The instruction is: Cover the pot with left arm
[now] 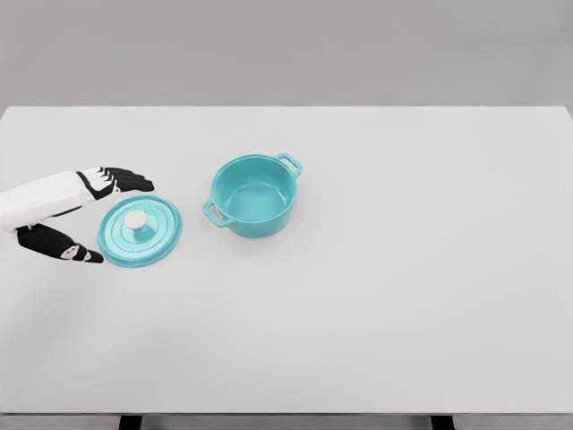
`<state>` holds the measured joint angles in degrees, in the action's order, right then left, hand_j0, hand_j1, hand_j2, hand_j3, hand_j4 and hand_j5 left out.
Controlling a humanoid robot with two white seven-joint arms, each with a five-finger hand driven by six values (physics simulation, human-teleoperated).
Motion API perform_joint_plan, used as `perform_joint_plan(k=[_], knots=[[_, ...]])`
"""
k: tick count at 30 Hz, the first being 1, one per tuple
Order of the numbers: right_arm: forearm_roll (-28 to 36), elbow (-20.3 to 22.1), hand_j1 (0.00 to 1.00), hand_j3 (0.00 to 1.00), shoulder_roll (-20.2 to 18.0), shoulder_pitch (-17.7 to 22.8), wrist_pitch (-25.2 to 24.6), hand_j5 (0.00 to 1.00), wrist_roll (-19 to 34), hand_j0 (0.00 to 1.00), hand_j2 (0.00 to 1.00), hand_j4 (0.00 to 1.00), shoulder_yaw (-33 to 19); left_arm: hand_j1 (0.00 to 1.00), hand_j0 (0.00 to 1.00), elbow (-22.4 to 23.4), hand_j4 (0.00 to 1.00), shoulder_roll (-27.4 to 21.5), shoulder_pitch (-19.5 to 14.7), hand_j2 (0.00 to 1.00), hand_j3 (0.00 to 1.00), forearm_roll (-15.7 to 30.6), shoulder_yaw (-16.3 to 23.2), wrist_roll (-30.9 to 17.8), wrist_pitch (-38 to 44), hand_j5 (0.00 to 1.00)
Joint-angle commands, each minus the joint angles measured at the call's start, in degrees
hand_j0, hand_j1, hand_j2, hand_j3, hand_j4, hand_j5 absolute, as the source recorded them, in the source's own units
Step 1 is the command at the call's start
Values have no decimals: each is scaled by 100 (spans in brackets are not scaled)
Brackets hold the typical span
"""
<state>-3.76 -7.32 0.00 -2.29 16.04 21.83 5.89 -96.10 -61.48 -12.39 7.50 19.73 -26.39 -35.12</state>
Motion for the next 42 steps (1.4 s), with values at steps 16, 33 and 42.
perform_joint_plan(k=[16,33,42], knots=[[7,-6,100,100,0,35,-4,100,5,100,100,100,-9,100,100,-32,100,136,-17,100,100,1527,-30,240,12,100],[7,-6,100,100,0,44,-4,100,5,100,100,100,-9,100,100,1673,100,927,-773,100,100,1017,1226,793,1183,100],[7,-6,100,100,0,44,-4,100,5,100,100,100,-9,98,98,1814,98,927,-1028,98,98,1026,1728,380,1113,98]])
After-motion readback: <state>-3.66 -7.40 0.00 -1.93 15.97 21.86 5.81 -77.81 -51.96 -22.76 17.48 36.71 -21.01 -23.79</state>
